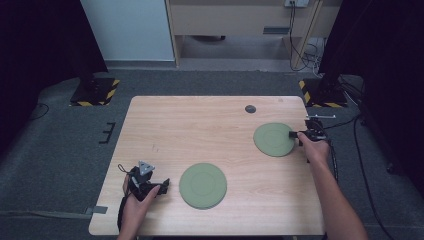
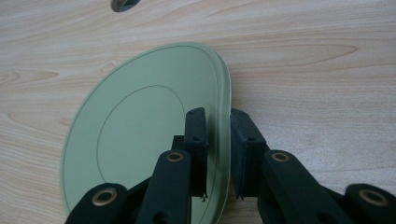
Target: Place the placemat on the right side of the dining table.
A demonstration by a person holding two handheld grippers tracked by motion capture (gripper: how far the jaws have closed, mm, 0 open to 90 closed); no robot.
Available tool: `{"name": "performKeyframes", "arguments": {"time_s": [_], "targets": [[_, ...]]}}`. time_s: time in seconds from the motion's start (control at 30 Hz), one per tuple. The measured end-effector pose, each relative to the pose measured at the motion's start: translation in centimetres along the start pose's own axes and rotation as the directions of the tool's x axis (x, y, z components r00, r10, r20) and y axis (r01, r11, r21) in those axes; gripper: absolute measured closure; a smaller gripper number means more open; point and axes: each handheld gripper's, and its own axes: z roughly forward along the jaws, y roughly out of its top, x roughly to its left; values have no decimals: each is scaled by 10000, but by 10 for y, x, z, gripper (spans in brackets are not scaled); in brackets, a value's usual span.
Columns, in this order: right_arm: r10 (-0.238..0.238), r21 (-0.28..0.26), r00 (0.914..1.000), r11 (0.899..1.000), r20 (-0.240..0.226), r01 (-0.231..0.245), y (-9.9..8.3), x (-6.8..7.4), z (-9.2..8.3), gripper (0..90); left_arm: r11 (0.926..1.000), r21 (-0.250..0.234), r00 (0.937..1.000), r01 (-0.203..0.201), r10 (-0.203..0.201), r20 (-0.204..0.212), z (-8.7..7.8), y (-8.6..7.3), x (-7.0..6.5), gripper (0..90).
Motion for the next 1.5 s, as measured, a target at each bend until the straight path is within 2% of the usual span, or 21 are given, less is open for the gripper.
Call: {"name": "performKeyframes", "arguments": {"time_s": [0.13,0.47,0.83,0.93,1.0,1.03,1.17,1.3,1.4,1.43,1.5], "targets": [[0,51,9999,10000,164,0,-1,-1,2,758,10000,-1,10000,-10,10,12,0,0,0,8],[-511,204,9951,9986,842,496,-4,-1,5,709,10000,-2,10000,-21,21,33,0,0,0,9],[-498,95,9946,9987,915,491,-4,-4,3,681,10000,0,10000,-23,23,33,0,0,0,9],[-500,69,9947,9987,894,495,-4,-3,4,649,10000,-2,10000,-20,20,35,0,0,0,9],[-521,26,9946,9986,894,520,-3,-2,4,620,10000,0,10000,-24,24,34,0,0,0,9],[-493,-14,9947,9988,897,497,-3,-1,4,575,10000,-1,10000,-20,20,34,0,0,0,9],[-380,-176,9963,9991,771,394,-1,2,4,525,10000,-1,10000,-23,23,34,0,0,0,8],[-337,-294,9974,9989,632,356,0,7,6,411,10000,-1,10000,-22,22,33,0,0,0,9],[-268,-528,9979,9982,598,300,1,9,8,327,10000,-1,10000,-26,26,35,0,0,0,9],[-229,-684,9977,9973,637,273,2,10,8,274,10000,-3,10000,-31,31,42,0,0,0,9],[-173,-740,9980,9970,601,217,2,10,8,241,10000,-4,10000,-32,32,44,0,0,0,8]]}}
